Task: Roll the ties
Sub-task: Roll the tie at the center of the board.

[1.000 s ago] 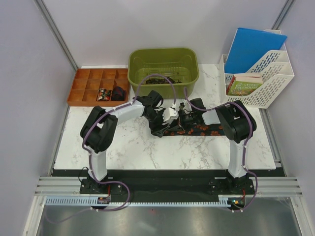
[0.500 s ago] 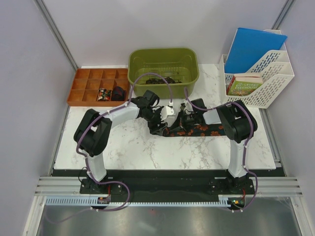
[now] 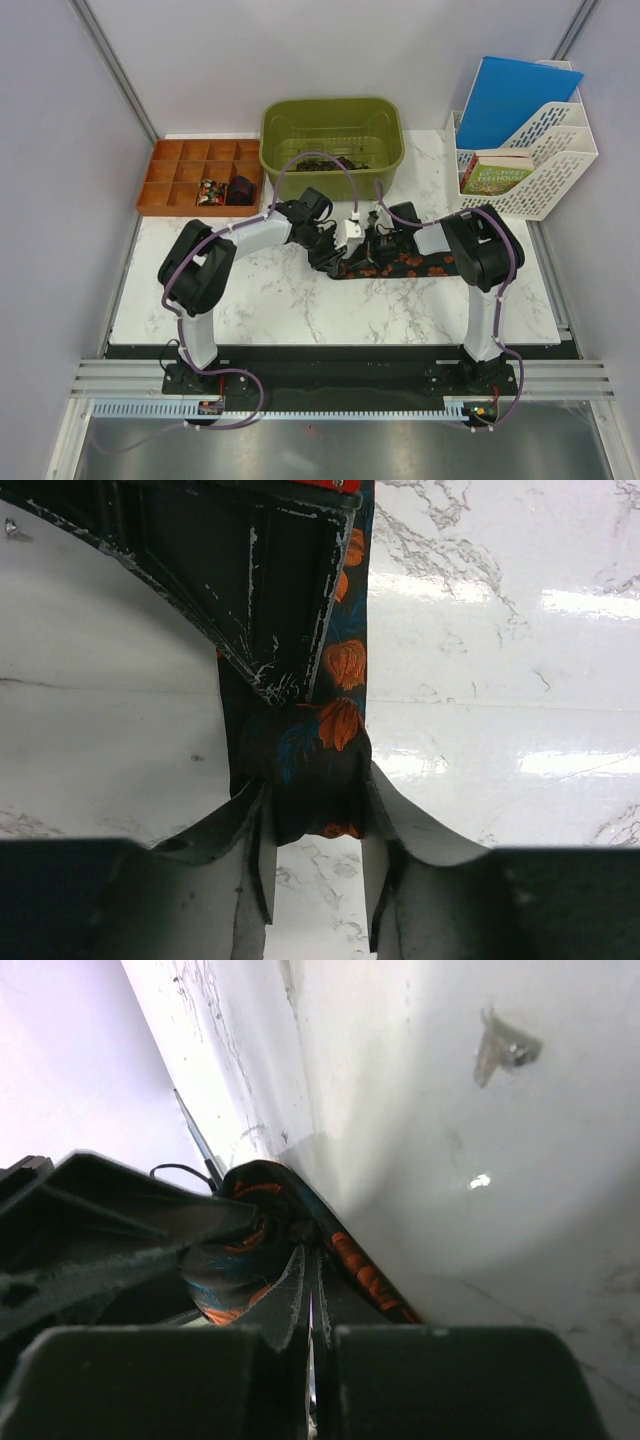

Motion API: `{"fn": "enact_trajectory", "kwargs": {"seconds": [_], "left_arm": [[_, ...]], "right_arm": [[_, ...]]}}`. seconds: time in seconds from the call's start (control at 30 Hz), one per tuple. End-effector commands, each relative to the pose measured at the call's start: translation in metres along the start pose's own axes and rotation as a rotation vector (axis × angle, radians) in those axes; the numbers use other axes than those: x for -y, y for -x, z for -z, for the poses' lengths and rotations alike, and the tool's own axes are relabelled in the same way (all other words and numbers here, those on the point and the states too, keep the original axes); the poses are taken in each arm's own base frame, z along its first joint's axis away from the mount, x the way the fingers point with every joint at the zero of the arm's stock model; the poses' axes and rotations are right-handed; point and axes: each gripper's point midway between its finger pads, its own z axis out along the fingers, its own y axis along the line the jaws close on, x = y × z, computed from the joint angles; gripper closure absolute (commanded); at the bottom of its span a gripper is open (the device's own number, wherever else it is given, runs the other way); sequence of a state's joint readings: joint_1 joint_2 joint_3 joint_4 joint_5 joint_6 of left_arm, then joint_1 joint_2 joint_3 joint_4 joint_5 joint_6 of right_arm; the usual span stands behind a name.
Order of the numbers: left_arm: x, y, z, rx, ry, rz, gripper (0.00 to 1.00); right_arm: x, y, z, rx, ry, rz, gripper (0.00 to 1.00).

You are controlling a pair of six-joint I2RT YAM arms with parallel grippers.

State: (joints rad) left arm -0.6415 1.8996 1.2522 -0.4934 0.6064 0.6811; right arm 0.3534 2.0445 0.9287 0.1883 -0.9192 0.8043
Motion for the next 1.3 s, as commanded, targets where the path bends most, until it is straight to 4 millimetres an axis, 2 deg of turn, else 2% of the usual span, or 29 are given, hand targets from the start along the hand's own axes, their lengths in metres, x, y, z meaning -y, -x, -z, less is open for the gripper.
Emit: {"fn": "enact_trajectory", "kwargs": {"seconds": [0.0,0.07,0.13,0.17,0.23,0.27,0.33,0.47,0.57,0.7,0.87,0.97,1.03,1.07,1.1,1.2,1.27], "left_arm": [[0.003,0.007,-0.006,-0.035,0.019,-0.022,0.75],[0.004,0.000,-0.003,-0.069,0.031,-0.045,0.81],[0.001,-0.006,0.002,-0.115,0.054,-0.057,0.82],[0.000,-0.009,0.002,-0.135,0.059,-0.060,0.83],[-0.004,-0.012,0.005,-0.162,0.074,-0.069,0.83],[-0.002,-0.014,0.005,-0.180,0.068,-0.068,0.83],[-0.004,-0.015,0.005,-0.202,0.072,-0.074,0.83],[-0.002,-0.018,-0.006,-0.245,0.053,-0.084,0.79],[-0.005,-0.016,-0.013,-0.266,0.059,-0.094,0.78],[-0.008,-0.015,-0.018,-0.286,0.050,-0.088,0.77],[-0.008,-0.019,-0.022,-0.309,0.036,-0.101,0.74],[-0.007,-0.022,-0.023,-0.318,0.027,-0.101,0.72],[-0.007,-0.022,-0.024,-0.319,0.025,-0.104,0.70],[-0.007,-0.022,-0.024,-0.318,0.025,-0.107,0.69],[-0.008,-0.022,-0.024,-0.319,0.027,-0.106,0.68],[-0.009,-0.020,-0.023,-0.313,0.032,-0.095,0.62],[-0.010,-0.017,-0.021,-0.301,0.035,-0.089,0.60]], "right_arm": [[0.025,0.001,-0.004,0.019,-0.088,0.000,0.96],[0.015,0.009,0.003,0.036,-0.076,0.020,0.88],[0.002,0.016,0.013,0.044,-0.052,0.029,0.82],[-0.002,0.018,0.017,0.047,-0.050,0.035,0.74],[-0.010,0.023,0.030,0.064,-0.048,0.038,0.66],[-0.016,0.023,0.034,0.066,-0.031,0.045,0.58],[-0.021,0.018,0.045,0.061,-0.028,0.020,0.54],[-0.026,0.005,0.052,0.043,-0.008,0.012,0.43],[-0.021,0.001,0.050,0.037,-0.012,0.004,0.42],[-0.016,0.006,0.043,0.059,0.002,-0.001,0.42],[-0.007,0.011,0.029,0.067,0.013,-0.024,0.44],[-0.007,0.012,0.022,0.070,0.029,-0.021,0.48],[-0.007,0.011,0.019,0.062,0.040,-0.026,0.54],[-0.005,0.010,0.017,0.060,0.036,-0.028,0.58],[-0.005,0.010,0.017,0.060,0.036,-0.027,0.70],[0.002,0.008,0.014,0.048,0.029,-0.038,0.94],[0.006,0.008,0.014,0.044,0.021,-0.041,1.00]]}}
